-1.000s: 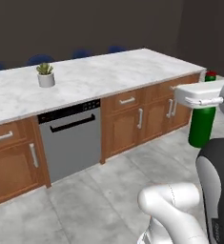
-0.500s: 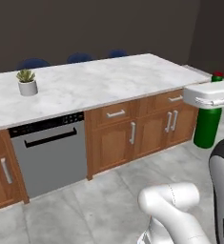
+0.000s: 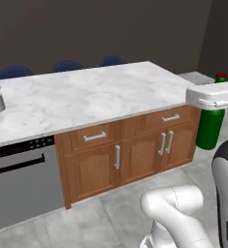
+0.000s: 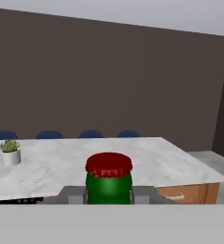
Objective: Get the candle and the beer from the cabinet and move them to the dining counter.
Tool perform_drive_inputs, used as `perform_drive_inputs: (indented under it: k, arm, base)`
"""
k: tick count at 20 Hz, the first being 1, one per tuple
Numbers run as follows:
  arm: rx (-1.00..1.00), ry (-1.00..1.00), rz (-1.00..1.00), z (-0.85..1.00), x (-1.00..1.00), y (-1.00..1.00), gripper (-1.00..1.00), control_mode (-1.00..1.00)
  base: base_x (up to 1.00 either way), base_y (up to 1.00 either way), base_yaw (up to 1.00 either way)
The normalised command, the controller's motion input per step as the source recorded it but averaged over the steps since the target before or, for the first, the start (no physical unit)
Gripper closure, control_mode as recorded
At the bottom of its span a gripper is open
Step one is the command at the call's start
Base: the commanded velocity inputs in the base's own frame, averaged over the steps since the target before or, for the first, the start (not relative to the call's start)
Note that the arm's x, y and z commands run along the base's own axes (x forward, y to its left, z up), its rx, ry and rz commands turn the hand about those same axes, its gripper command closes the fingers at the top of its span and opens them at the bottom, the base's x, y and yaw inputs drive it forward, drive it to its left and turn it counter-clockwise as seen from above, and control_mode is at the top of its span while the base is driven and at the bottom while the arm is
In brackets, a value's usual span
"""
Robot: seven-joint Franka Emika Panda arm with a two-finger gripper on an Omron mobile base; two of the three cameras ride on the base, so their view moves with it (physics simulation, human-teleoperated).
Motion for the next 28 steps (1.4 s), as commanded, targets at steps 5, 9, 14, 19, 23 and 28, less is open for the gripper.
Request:
perform_drive_inputs:
  k: [5, 9, 14, 19, 23, 28]
  arm:
    - [0.0, 0.0, 0.0, 0.0, 0.0, 0.0, 1.0, 1.0]
    - [0.0, 0.0, 0.0, 0.0, 0.0, 0.0, 1.0, 1.0]
    - [0.0, 0.0, 0.0, 0.0, 0.0, 0.0, 1.0, 1.0]
    - [0.0, 0.0, 0.0, 0.0, 0.0, 0.0, 1.0, 1.0]
    - [0.0, 0.0, 0.0, 0.0, 0.0, 0.0, 1.0, 1.0]
    - [0.0, 0.0, 0.0, 0.0, 0.0, 0.0, 1.0, 1.0]
  base:
    - [0.61, -1.0, 0.04]
    - [0.38, -1.0, 0.07]
    - [0.35, -1.0, 0.13]
    - [0.39, -1.0, 0.2]
    - [0.7, -1.0, 0.23]
    - [0.86, -1.0, 0.26]
